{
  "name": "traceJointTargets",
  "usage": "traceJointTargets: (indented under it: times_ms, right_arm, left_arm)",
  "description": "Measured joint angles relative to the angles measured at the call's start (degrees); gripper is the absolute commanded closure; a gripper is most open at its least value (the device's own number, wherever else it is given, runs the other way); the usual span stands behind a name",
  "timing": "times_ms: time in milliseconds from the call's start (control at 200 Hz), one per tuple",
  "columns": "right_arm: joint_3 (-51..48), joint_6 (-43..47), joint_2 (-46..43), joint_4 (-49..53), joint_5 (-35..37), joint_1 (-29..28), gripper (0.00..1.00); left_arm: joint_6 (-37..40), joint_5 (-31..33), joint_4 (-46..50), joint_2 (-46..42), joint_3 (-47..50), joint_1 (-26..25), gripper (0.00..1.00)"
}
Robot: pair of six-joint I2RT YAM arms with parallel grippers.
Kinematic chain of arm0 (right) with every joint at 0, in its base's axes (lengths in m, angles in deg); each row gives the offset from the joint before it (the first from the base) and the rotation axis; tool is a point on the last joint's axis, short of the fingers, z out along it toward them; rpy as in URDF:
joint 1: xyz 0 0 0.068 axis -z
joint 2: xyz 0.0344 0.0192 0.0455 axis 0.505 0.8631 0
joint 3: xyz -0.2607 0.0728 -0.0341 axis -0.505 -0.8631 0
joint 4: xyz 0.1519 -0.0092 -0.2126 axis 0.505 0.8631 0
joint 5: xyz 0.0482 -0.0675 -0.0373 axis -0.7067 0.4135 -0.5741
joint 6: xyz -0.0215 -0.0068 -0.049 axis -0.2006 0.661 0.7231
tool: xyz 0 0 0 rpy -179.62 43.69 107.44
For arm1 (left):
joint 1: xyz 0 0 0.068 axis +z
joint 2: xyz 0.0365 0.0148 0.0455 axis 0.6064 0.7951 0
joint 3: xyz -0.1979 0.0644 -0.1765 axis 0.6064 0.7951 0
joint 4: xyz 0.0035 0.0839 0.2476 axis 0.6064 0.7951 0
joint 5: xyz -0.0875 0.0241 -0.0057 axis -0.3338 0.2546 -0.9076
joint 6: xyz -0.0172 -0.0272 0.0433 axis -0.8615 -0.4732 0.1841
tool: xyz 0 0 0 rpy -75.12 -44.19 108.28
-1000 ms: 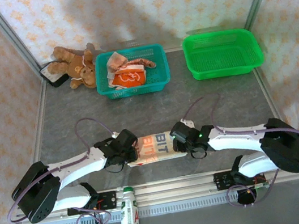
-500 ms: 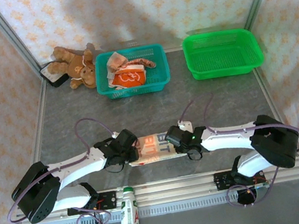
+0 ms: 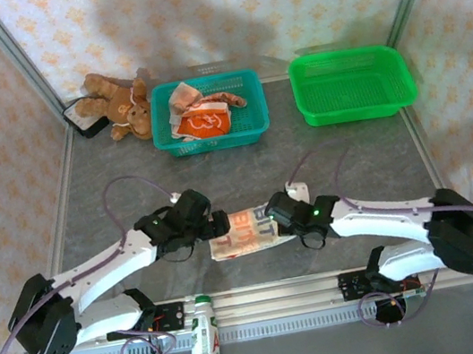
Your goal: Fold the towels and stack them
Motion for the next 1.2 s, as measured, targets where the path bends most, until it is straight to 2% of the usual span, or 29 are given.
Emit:
traceJointTargets:
  times_ms: [165,320,601,906,1201]
  right_arm:
    - [10.4,4.5,-3.5,8.1,2.4,6.4,1.00]
    - [22.0,8.8,-2.2,15.8,3.1,12.4,1.00]
    - [42.6,18.8,10.9,24.5,4.2,21.2,1.00]
    - [54.6,28.4,25.7,26.7,4.8,27.0,1.00]
    - [71.3,34.8,39.5,28.0,5.7,30.8,1.00]
  left_arm:
    - [1.5,1.9,2.8,-1.5,-5.0,1.3,0.00]
    - [2.7,2.7,4.1,-1.7,-6.7,2.0,0.00]
    - [3.9,2.8,4.6,-1.7,-6.8,2.6,0.00]
    - [3.9,2.8,4.6,-4.0,-6.8,3.7,0.00]
    - [5.6,3.2,6.4,-4.4,-7.3,5.3,0.00]
